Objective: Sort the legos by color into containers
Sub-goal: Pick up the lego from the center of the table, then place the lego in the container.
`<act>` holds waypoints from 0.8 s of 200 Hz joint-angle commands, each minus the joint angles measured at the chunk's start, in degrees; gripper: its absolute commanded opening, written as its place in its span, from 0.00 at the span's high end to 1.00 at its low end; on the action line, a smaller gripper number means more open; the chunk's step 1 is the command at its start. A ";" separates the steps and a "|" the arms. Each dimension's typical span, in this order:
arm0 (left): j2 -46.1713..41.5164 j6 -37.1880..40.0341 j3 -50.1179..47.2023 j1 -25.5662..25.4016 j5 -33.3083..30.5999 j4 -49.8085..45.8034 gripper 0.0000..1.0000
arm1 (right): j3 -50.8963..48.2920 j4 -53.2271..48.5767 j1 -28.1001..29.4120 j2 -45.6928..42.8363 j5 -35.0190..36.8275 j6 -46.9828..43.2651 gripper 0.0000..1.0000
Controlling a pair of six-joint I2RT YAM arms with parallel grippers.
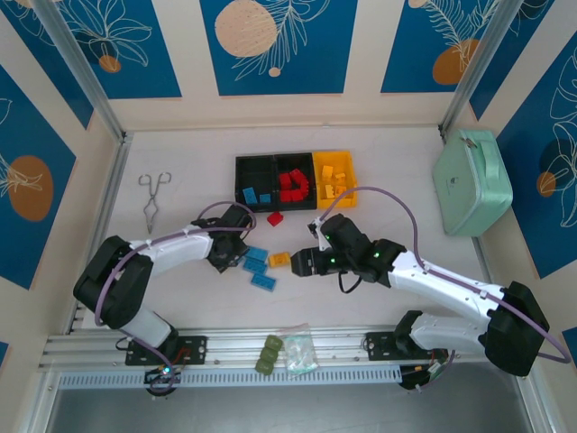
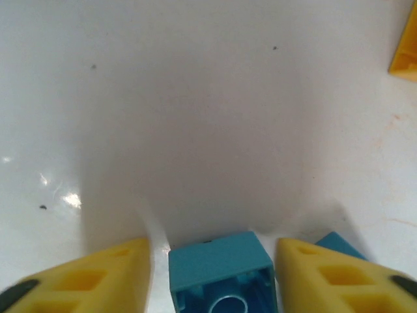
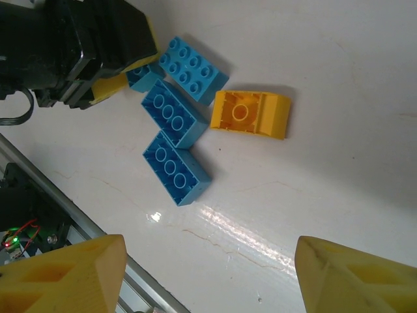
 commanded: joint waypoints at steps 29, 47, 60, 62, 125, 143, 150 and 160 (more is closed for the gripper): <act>-0.01 -0.02 1.76 0.45 1.35 0.49 0.73 | -1.41 -0.18 -0.76 -1.98 0.87 1.05 0.31; -1.12 0.63 2.18 0.45 1.19 0.05 0.76 | -1.21 -0.15 -0.90 -1.98 0.46 0.96 0.31; -2.38 1.76 3.15 0.53 0.12 -1.17 0.75 | -1.09 -0.04 -0.92 -1.98 0.17 0.83 0.31; -2.64 1.95 3.37 0.53 -0.12 -1.53 0.75 | -1.01 -0.09 -0.94 -1.98 0.16 0.80 0.31; -5.65 10.37 11.75 3.18 -2.58 -4.62 0.74 | 0.24 1.32 -1.27 -0.94 -0.95 0.01 0.31; -2.80 13.61 16.36 4.56 -1.99 -4.99 0.74 | 0.19 1.87 -1.27 -0.59 -1.00 -0.01 0.31; -1.28 14.47 18.27 5.13 -1.54 -5.38 0.74 | 0.24 2.03 -1.27 -0.49 -1.07 0.08 0.31; 1.08 15.87 21.83 5.69 -0.58 -5.40 0.74 | 0.16 2.11 -1.26 -0.40 -1.04 0.19 0.31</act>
